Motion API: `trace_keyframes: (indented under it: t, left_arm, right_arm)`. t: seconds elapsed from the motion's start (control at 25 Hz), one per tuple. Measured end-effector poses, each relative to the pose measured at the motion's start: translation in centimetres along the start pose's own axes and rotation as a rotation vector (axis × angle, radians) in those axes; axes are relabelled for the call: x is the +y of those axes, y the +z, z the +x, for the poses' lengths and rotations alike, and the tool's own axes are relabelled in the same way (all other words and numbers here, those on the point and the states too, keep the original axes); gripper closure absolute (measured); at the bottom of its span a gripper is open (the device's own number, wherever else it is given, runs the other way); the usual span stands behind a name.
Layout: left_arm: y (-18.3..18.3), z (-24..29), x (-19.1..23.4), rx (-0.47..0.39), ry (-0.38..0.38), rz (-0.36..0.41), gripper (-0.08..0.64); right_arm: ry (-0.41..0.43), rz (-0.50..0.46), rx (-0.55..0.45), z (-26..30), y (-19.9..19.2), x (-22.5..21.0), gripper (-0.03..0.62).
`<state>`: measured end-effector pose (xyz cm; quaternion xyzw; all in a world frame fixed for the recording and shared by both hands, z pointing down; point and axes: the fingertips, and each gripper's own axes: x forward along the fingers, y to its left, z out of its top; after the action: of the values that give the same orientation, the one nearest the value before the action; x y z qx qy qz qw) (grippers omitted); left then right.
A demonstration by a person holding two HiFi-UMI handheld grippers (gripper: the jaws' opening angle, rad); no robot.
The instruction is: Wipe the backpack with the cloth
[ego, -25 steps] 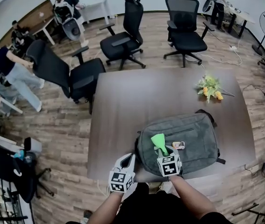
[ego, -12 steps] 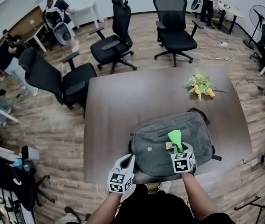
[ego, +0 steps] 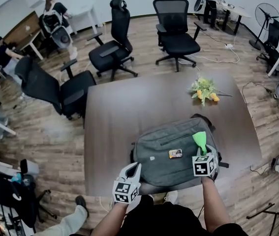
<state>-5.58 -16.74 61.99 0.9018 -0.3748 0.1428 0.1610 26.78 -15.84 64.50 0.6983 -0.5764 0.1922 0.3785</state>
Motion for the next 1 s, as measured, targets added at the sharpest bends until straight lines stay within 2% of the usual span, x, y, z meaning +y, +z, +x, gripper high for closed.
trace_keyframes:
  t: [0.2,0.4,0.6,0.72,1.0]
  left_arm:
    - [0.2,0.2,-0.2,-0.006,-0.001,0.004,0.540]
    - [0.2,0.1,-0.5,-0.005,0.001,0.008,0.540]
    - [-0.1,-0.2,-0.7,-0.001,0.007,0.010,0.540]
    - [-0.3,-0.3,-0.8,0.002,0.012,0.009,0.540]
    - [-0.7,-0.7,-0.9,0.007,0.028,0.002,0.540]
  right_arm:
    - [-0.067,-0.013,0.014,-0.2,-0.9,-3.1,0.494]
    - [-0.077,-0.016,0.013,-0.8,-1.4,-4.1,0.492]
    - [-0.071,-0.057,-0.006,-1.5,-1.4,-3.6,0.492]
    - [-0.031,-0.040,-0.029,-2.3,-0.9,-2.7,0.492]
    - [0.157,0.035,-0.061,-3.6,-0.3,3.5,0.492]
